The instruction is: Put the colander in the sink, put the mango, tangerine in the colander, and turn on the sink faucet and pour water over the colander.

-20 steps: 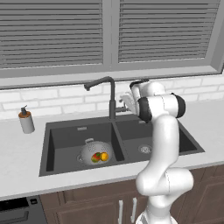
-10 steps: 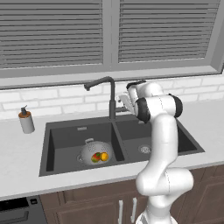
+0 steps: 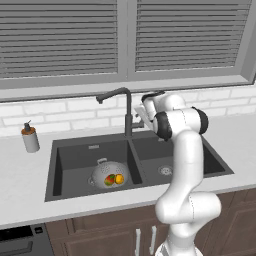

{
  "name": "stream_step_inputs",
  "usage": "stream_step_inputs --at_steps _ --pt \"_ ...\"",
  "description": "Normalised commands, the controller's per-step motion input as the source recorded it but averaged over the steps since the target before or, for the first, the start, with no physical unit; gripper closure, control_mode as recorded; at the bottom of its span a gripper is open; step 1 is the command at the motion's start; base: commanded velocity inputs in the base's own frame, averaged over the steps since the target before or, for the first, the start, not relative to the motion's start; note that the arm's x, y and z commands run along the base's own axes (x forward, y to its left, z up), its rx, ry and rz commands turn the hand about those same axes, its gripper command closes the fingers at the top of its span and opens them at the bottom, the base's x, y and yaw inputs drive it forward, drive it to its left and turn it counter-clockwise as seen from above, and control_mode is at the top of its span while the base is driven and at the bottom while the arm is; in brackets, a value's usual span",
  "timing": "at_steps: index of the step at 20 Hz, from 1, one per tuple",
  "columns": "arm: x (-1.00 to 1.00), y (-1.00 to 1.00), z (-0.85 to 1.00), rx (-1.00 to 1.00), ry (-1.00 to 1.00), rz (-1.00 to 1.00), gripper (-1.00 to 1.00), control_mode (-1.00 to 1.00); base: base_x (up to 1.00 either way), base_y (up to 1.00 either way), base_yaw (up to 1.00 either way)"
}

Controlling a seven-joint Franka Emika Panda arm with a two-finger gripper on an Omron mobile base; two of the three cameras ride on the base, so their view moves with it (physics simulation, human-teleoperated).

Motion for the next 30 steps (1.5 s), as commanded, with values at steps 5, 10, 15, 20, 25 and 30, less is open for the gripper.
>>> stream_step_inputs --at_steps 5,10,15,20,25,30 --pt "0.0 -0.58 0.0 0.0 0.0 -0.12 1.0 -1.0 0.0 0.0 0.0" --pt "-0.07 -0.81 -0.03 0.0 0.0 -0.13 1.0 -1.0 0.0 0.0 0.0" --pt "-0.18 -0.87 -0.04 0.0 0.0 -0.14 1.0 -1.0 0.0 0.0 0.0" --pt "-0.36 -0.86 -0.02 0.0 0.0 -0.13 1.0 -1.0 0.0 0.0 0.0" --pt "-0.38 -0.83 -0.03 0.0 0.0 -0.12 1.0 -1.0 0.0 0.0 0.0" --pt "-0.33 -0.82 -0.01 0.01 0.0 -0.09 1.0 -1.0 0.0 0.0 0.0"
